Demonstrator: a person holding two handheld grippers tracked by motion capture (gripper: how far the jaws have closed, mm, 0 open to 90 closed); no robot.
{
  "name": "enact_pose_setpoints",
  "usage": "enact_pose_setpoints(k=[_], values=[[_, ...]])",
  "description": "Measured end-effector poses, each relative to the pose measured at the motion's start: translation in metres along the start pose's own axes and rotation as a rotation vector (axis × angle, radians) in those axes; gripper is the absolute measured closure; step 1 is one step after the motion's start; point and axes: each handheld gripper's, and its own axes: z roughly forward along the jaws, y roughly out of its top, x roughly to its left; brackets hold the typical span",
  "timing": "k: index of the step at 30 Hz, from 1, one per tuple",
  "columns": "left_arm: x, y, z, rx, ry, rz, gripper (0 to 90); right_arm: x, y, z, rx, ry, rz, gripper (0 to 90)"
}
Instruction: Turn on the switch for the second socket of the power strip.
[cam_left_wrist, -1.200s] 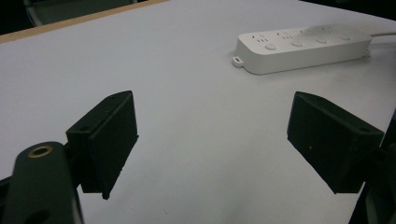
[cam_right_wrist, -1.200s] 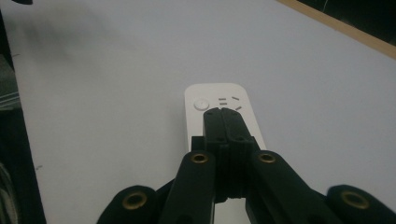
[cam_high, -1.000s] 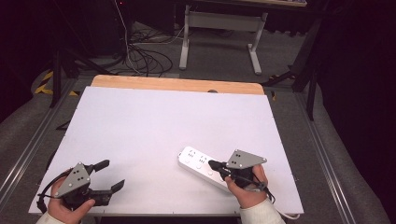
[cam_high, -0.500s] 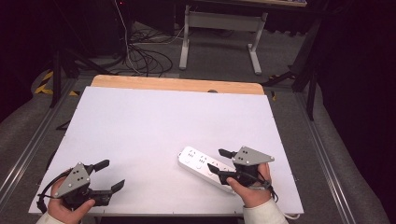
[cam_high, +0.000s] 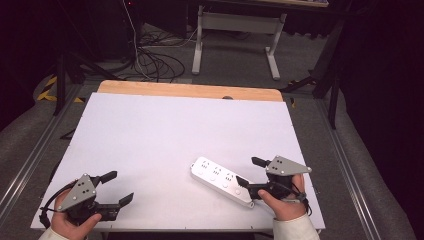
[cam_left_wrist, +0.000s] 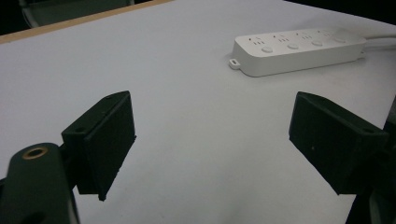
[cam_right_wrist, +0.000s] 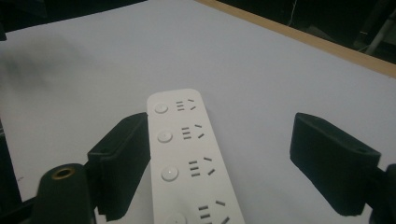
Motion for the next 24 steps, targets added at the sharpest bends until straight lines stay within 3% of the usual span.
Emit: enact_pose_setpoints(k=[8, 17, 21, 24], values=[[0.002, 0.000, -0.001, 0.004, 0.013, 0.015, 14.6, -0.016, -0.018, -0.016, 0.004, 0.000, 0.024, 15.4], [0.006, 0.002, -0.005, 0.018, 0.036, 0.031, 13.9, -0.031, -0.044, -0.029, 0.017, -0.008, 0.091, 15.1], [0.008, 0.003, -0.008, 0.034, 0.046, 0.049, 15.3, -0.035, -0.054, -0.032, 0.067, 0.024, 0.083, 11.1], [0.010, 0.003, -0.008, 0.040, 0.036, 0.036, 15.4, -0.036, -0.062, -0.033, 0.079, 0.046, 0.081, 9.0]])
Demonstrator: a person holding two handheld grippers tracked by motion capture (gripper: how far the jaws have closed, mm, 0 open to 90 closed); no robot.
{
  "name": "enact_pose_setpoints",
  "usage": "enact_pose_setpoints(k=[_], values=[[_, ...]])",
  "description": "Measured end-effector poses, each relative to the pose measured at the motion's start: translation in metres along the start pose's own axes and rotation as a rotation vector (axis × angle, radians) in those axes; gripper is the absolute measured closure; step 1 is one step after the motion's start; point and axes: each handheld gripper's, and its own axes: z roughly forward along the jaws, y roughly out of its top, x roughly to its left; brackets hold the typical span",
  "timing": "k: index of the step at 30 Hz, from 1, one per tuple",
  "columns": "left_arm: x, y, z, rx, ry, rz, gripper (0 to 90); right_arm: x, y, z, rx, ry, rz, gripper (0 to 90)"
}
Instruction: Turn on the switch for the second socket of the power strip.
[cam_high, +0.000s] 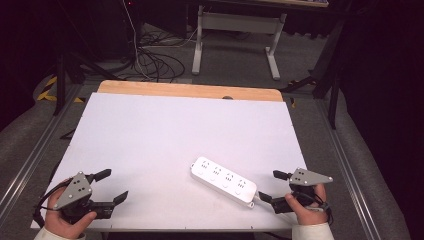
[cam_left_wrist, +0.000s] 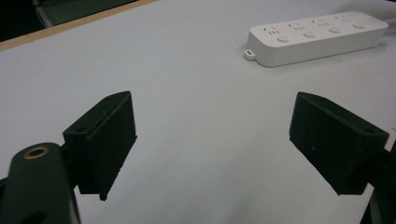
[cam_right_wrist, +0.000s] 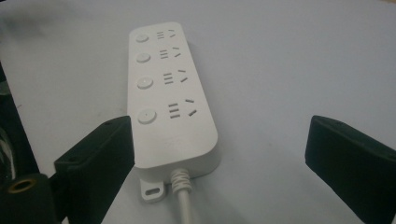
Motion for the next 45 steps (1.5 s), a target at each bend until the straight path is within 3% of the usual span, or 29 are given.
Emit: enact_pose_setpoints(k=[13, 19, 28, 34, 36, 45], values=[[0.010, -0.008, -0.003, 0.013, -0.049, -0.056, 12.7, -0.006, -0.026, 0.004, -0.011, -0.050, 0.060, 9.2], [0.012, -0.017, -0.004, 0.006, -0.043, -0.089, 11.9, -0.009, -0.032, 0.007, 0.001, -0.088, 0.063, 9.1], [0.015, -0.023, -0.001, -0.023, -0.008, -0.030, 10.4, -0.007, -0.038, 0.007, 0.025, -0.104, 0.063, 8.5], [0.011, -0.023, 0.006, -0.035, 0.002, -0.046, 10.6, -0.007, -0.037, 0.006, -0.002, -0.120, 0.062, 8.9], [0.011, -0.022, 0.005, -0.038, 0.011, -0.025, 11.3, -0.006, -0.035, 0.004, -0.018, -0.117, 0.059, 8.9], [0.010, -0.021, 0.003, -0.059, 0.020, -0.018, 11.6, -0.005, -0.034, 0.005, -0.026, -0.111, 0.056, 9.0]])
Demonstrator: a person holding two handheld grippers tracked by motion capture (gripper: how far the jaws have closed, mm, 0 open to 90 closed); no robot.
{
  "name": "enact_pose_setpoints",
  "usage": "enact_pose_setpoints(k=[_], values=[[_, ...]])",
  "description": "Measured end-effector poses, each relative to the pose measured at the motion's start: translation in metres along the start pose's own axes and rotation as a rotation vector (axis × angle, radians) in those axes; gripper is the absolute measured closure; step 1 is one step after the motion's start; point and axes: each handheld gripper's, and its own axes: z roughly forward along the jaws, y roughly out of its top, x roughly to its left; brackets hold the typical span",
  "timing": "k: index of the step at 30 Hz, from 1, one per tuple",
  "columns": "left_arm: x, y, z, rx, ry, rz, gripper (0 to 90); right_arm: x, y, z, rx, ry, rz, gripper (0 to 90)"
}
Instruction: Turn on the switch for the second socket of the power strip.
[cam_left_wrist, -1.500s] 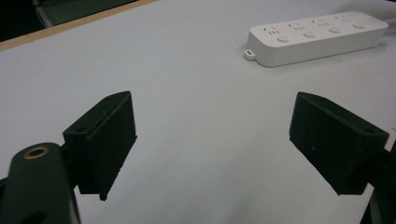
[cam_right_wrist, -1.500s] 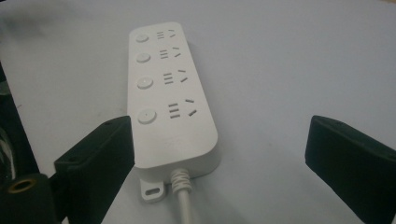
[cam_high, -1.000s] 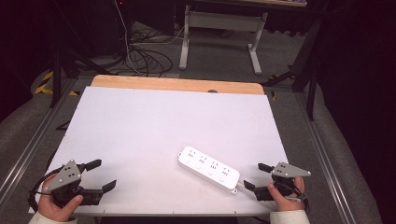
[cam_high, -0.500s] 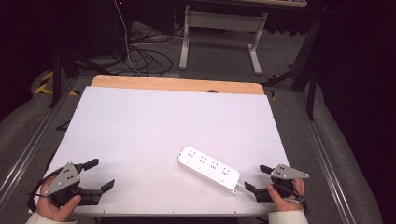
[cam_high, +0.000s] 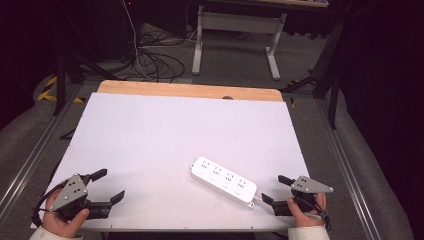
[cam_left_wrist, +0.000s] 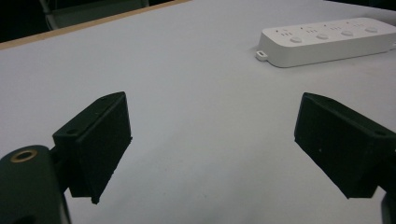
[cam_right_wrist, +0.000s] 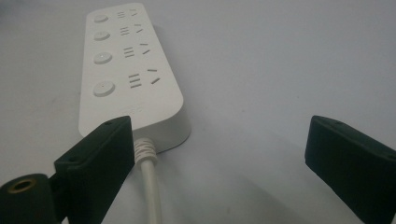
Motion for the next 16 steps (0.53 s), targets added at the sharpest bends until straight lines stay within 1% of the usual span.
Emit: enact_pose_setpoints(k=[4, 9, 12, 16], values=[[-0.0001, 0.0004, -0.0007, 0.001, 0.007, -0.001, 11.5, 0.0025, 0.0022, 0.0019, -0.002, 0.011, -0.014, 9.0], [-0.0007, 0.0005, -0.0002, -0.004, 0.013, -0.004, 11.5, 0.0035, 0.0026, 0.0023, -0.002, 0.017, -0.014, 9.1], [-0.0009, 0.0004, 0.0001, -0.006, 0.012, -0.007, 11.5, 0.0050, 0.0037, 0.0026, -0.007, 0.017, -0.022, 9.3], [-0.0004, -0.0003, 0.0007, 0.000, 0.011, -0.017, 11.5, 0.0065, 0.0046, 0.0014, -0.009, 0.002, -0.029, 9.9]])
